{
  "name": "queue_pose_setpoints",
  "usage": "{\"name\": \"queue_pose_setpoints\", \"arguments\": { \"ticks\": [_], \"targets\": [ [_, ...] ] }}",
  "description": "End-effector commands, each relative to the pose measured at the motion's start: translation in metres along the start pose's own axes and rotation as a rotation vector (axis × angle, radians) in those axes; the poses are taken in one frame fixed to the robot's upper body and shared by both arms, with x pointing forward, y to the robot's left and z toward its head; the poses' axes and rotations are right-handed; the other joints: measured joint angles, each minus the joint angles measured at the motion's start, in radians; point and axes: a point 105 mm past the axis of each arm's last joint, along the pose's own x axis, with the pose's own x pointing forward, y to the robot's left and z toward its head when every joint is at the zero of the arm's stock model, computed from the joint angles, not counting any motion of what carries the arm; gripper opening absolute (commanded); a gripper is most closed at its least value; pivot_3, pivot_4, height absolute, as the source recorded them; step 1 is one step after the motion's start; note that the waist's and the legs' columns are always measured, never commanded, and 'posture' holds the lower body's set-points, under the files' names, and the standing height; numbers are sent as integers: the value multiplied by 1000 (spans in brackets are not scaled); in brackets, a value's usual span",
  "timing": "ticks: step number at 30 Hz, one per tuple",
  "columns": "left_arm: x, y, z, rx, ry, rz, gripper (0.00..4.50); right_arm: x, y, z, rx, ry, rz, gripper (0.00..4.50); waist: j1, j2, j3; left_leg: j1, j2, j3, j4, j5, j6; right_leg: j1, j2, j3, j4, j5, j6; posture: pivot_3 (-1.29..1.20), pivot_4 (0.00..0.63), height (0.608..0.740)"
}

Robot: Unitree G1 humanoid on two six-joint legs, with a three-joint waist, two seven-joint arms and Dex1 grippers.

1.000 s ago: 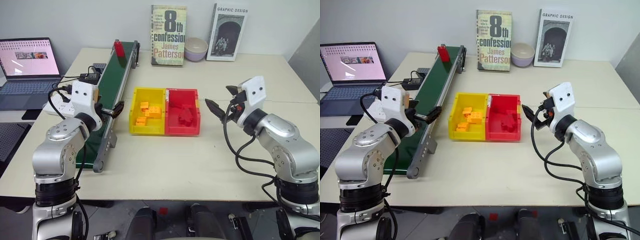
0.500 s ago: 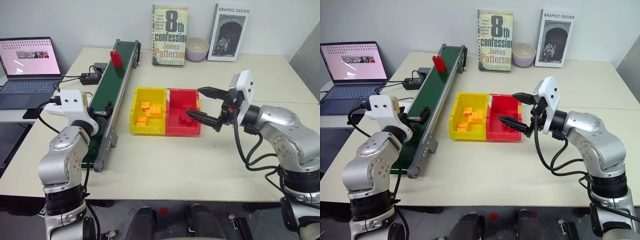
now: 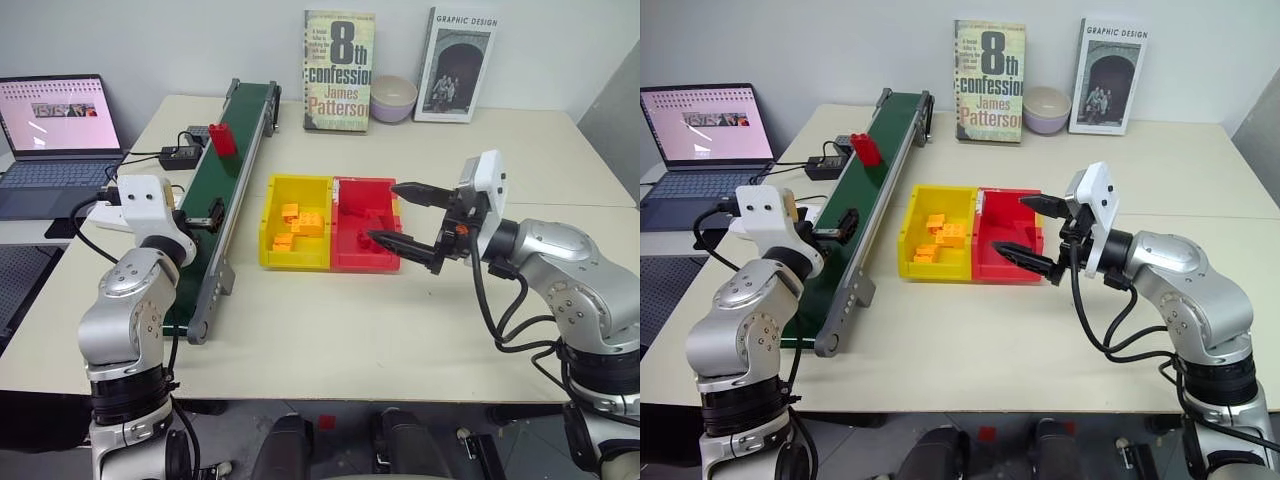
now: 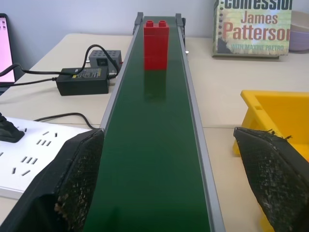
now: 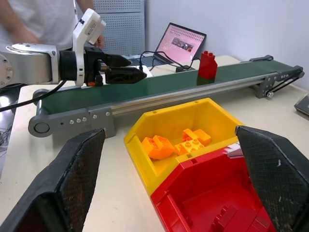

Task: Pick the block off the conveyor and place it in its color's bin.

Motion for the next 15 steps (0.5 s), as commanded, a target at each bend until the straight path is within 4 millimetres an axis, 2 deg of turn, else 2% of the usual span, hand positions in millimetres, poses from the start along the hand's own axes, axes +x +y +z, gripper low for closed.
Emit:
{"name": "queue_pose_setpoints", "arguments": {
  "ticks": [1, 7, 15],
  "targets": [
    [3, 1, 17, 33, -62, 11, 4461, -6, 6, 18, -42, -64, 12, 4500, 0, 0, 0, 0, 0, 0, 0, 0, 0, 0, 0, 0, 0, 0, 0, 0, 150, 740],
    [10, 1, 15, 34, -53, 22, 4461, -6, 19, 21, -21, -75, 100, 4500, 0, 0, 0, 0, 0, 0, 0, 0, 0, 0, 0, 0, 0, 0, 0, 0, 150, 740],
    [15, 3, 12, 30, -46, 39, 4461, -5, 24, 21, -21, -59, 130, 4500, 0, 0, 0, 0, 0, 0, 0, 0, 0, 0, 0, 0, 0, 0, 0, 0, 150, 740]
  ]
}}
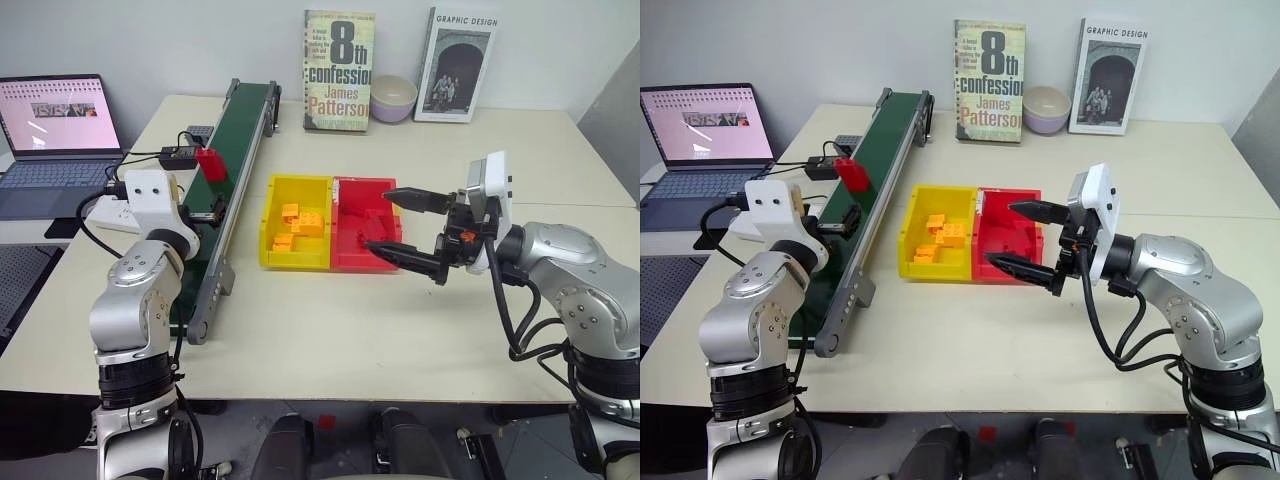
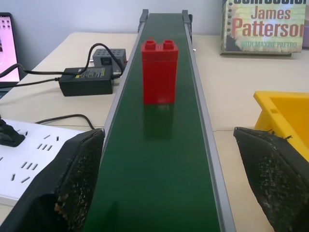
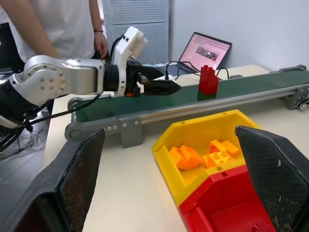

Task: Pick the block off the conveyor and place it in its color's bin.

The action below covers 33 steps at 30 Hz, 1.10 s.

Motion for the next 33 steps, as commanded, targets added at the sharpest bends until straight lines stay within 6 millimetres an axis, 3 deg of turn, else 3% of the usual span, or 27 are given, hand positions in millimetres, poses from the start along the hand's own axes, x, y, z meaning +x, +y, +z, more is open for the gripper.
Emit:
{"name": "queue_pose_setpoints", "arguments": {
  "ticks": [1, 17, 23, 33],
  "targets": [
    [2, 2, 13, 19, -55, 17, 4461, -1, 7, 11, -47, -22, 25, 4500, 0, 0, 0, 0, 0, 0, 0, 0, 0, 0, 0, 0, 0, 0, 0, 0, 150, 740],
    [2, 3, -3, -17, -6, 19, 4461, -3, 6, 14, -51, -7, 13, 4500, 0, 0, 0, 0, 0, 0, 0, 0, 0, 0, -1, 0, 0, 0, 0, 0, 150, 740],
    [-14, 19, -9, -52, 23, 96, 3510, -4, 5, 16, -50, -3, 16, 4500, 0, 0, 0, 0, 0, 0, 0, 0, 0, 0, -1, 0, 0, 0, 0, 0, 150, 740],
    [-45, 13, -21, -91, 113, 120, 1722, -4, 5, 19, -34, -15, 10, 4500, 1, 0, 0, 0, 1, -1, 0, 0, 0, 0, -1, 0, 0, 0, 0, 0, 150, 740]
  ]
}}
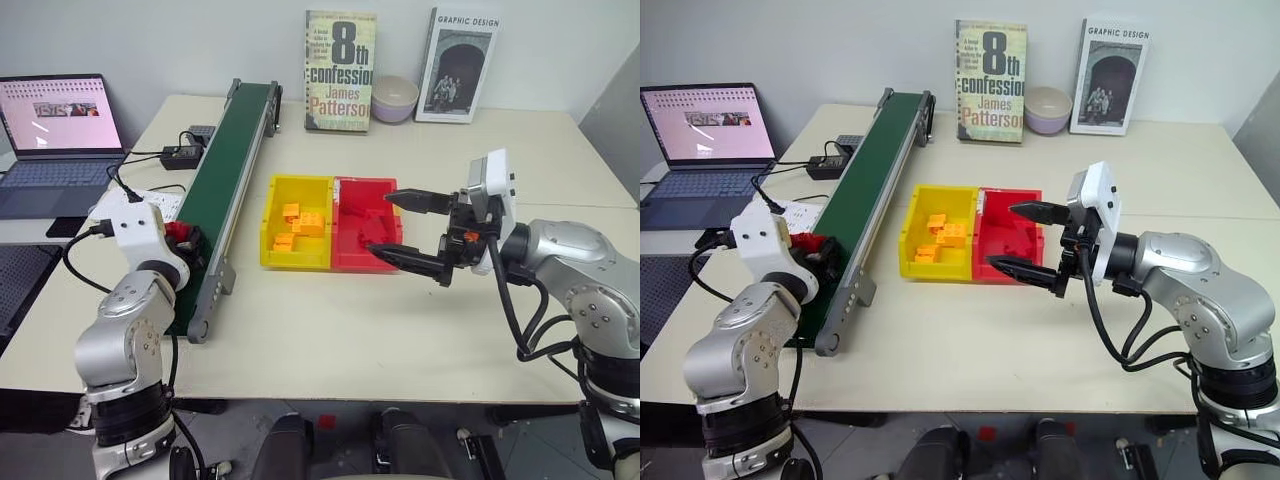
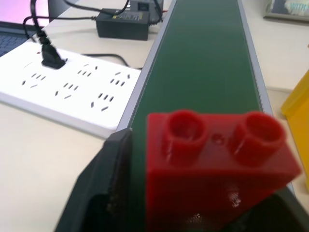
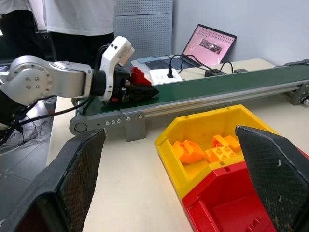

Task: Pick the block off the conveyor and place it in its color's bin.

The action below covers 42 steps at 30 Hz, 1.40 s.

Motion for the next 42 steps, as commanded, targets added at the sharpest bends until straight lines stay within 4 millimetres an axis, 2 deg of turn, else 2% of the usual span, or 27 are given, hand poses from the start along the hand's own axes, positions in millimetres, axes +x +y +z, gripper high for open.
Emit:
{"name": "queue_pose_setpoints", "arguments": {
  "ticks": [1, 8, 10, 11, 12, 14, 16, 17, 19, 20, 21, 26, 29, 32, 36, 37, 42],
  "targets": [
    [-9, -1, 10, -7, -31, 5, 1591, -2, 4, 14, -33, -47, 5, 4500, 0, 0, 0, 0, 0, 0, 0, 0, 0, 0, 0, 0, 0, 0, 0, 0, 150, 740],
    [-16, 2, 12, 6, -26, 18, 1537, -2, 5, 14, -30, -50, -1, 4500, 0, 0, 0, 0, 0, 1, 0, 0, 0, 0, 1, 0, 0, 0, 0, 0, 150, 740],
    [-16, 6, 26, 110, -57, 3, 1537, -5, 5, 13, -33, -38, -9, 4500, -1, 0, 0, 0, 0, 1, 0, 0, 0, 0, 1, 0, 0, 0, 0, 0, 150, 740],
    [-13, 0, 37, 163, -85, -46, 1537, -6, 4, 11, -41, -27, -16, 4500, -1, 0, 0, 0, 0, 0, 0, 0, 0, 0, 1, 0, 0, 0, 0, 0, 150, 740],
    [-9, -9, 45, 167, -99, -106, 1537, -7, 3, 10, -53, -17, -27, 4500, -1, 0, 0, -1, 0, 0, 0, 0, 0, -1, 1, 0, 0, 0, 0, 0, 150, 740],
    [-1, -40, 67, 191, -140, -297, 1537, -10, -6, 11, -97, 1, -92, 4500, 7, 0, 0, 0, 0, 0, 0, 0, 0, 0, 2, -1, 0, -1, -1, 0, 150, 740],
    [2, -71, 80, 216, -162, -483, 1537, -16, -18, 8, -138, 34, -199, 4500, 21, -1, 0, -1, -1, -1, 1, 0, 0, 1, 2, -3, 0, -1, -1, 0, 150, 740],
    [2, -79, 83, 226, -165, -532, 1537, -18, -21, 7, -147, 48, -234, 4500, 23, -1, 0, 0, -1, 0, 2, 0, 0, 1, 2, -4, -1, -1, -1, 0, 150, 740],
    [4, -97, 87, 249, -170, -638, 1537, -23, -27, 2, -166, 82, -304, 4500, 20, -1, 0, -1, -2, 5, 3, 0, 0, 1, 1, -1, -2, -1, 0, 0, 150, 740],
    [6, -118, 88, 274, -171, -741, 1537, -28, -28, -1, -161, 90, -361, 4500, 20, -1, 0, -1, -3, 6, 3, 0, 0, 1, 1, 0, -2, 0, 0, 0, 150, 740],
    [7, -136, 88, 304, -171, -830, 1537, -32, -27, -3, -157, 95, -401, 4500, 20, -1, 0, -1, -3, 7, 2, -1, 1, 1, 0, 0, -3, 0, 0, 0, 150, 740],
    [21, -195, 80, 416, -183, -1091, 1537, -37, -15, -12, -145, 116, -508, 4500, 22, -1, 0, -3, -2, 4, 0, 0, 1, -2, 1, -1, -2, 0, 0, 0, 150, 740],
    [21, -217, 69, 444, -164, -1233, 1537, -36, -7, -18, -128, 126, -532, 4500, 17, -1, 0, -3, -2, 4, -1, 0, 1, -2, 2, -2, -2, 0, 0, 0, 150, 740],
    [25, -233, 58, 508, -152, -1302, 1537, -38, 0, -27, -100, 149, -542, 4500, 8, -1, 0, -2, -1, 6, -1, -1, 1, -2, 2, -1, -2, -1, 0, 0, 150, 740],
    [30, -238, 45, 566, -119, -1359, 1537, -39, 5, -30, -81, 152, -567, 4500, 2, -1, 0, -2, -1, 6, -1, -1, 1, -2, 3, -1, -2, -1, 0, 0, 150, 740],
    [33, -238, 44, 576, -119, -1358, 2241, -40, 6, -30, -81, 152, -575, 4500, 0, -1, 0, -2, -1, 6, -1, -1, 1, -2, 3, -1, -2, -1, 1, 0, 150, 740],
    [33, -243, 50, 544, -137, -1389, 3147, -41, 11, -26, -74, 143, -585, 4500, 0, -1, 0, -3, -1, 4, -1, -1, 1, -2, 3, -2, -2, -2, 3, 0, 150, 740]
  ]
}}
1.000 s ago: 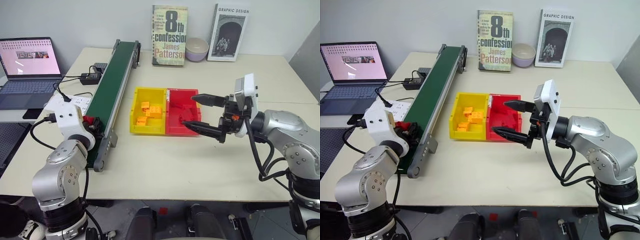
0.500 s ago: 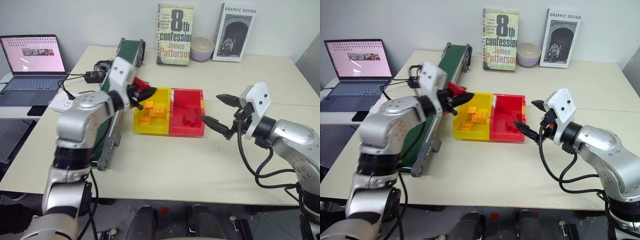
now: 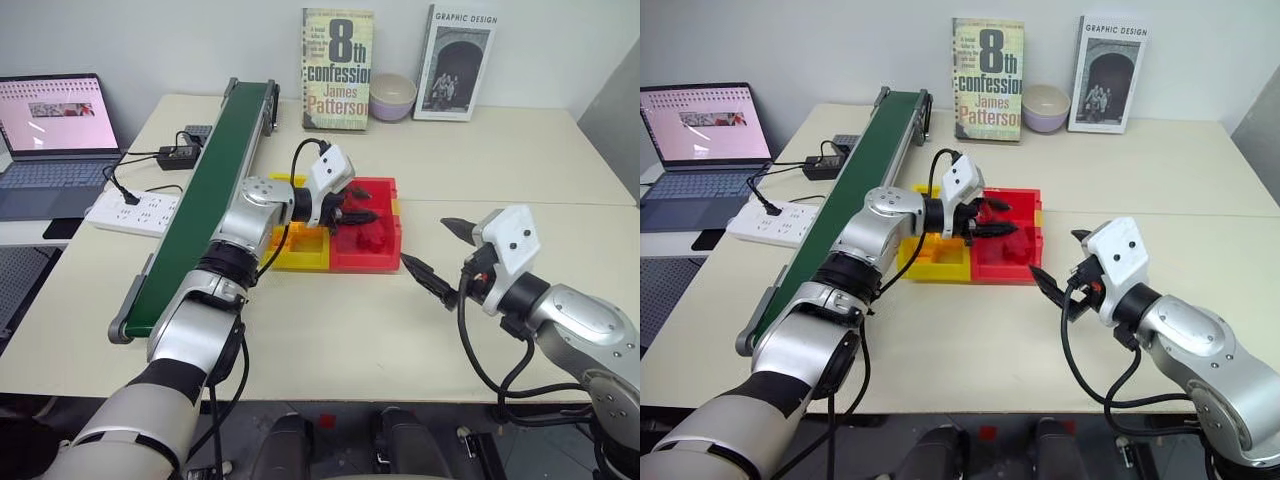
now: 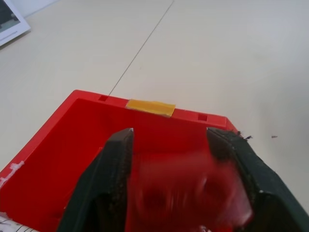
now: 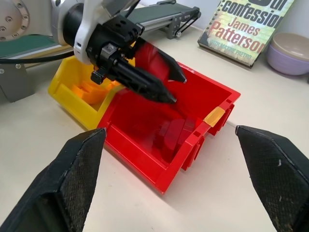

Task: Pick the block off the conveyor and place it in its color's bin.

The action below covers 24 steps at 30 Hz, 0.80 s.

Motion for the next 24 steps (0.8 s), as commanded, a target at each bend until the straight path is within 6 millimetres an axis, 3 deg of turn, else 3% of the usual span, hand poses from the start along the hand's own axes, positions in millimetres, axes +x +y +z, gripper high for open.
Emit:
{"name": "queue_pose_setpoints", "arguments": {
  "ticks": [1, 5, 8, 13, 20, 24],
  "targets": [
    [1, 2, 24, 56, -66, -21, 3268, -5, 5, 12, -11, -45, -2, 4500, 0, 0, 0, 0, 0, 0, 0, 0, 0, 0, 0, 0, 0, 0, 0, 0, 150, 740],
    [-5, 6, 25, 73, -66, -5, 3937, -3, 5, 16, -5, -53, 13, 4500, -1, 0, 0, 0, 0, 0, 0, 0, 0, 0, 0, 0, 0, 0, 0, 0, 150, 740],
    [-23, 15, 32, 70, -73, 20, 4479, 0, 4, 19, -8, -59, 44, 4500, -3, 0, 0, 0, 0, 0, 0, 0, 0, 0, 0, 0, 0, 0, 0, 0, 150, 740],
    [-92, 24, 32, 75, -2, 91, 4479, 12, -1, 26, -22, -67, 165, 4500, -22, 0, 0, 1, 2, 1, -1, 0, 0, -1, 2, 1, 1, 1, -2, 0, 150, 740],
    [-170, 1, 26, 28, 113, 210, 4479, 24, -10, 33, -44, -61, 374, 4500, -28, 1, 1, 1, 1, -3, -1, 0, 0, 0, 0, 1, 1, 1, -2, 0, 150, 740],
    [-192, -15, 11, -10, 184, 256, 4479, 26, -18, 28, -75, -27, 444, 4500, -25, 1, 1, 1, 1, -1, -1, 0, 0, 0, -1, 1, 0, 1, -2, 0, 150, 740]
  ]
}}
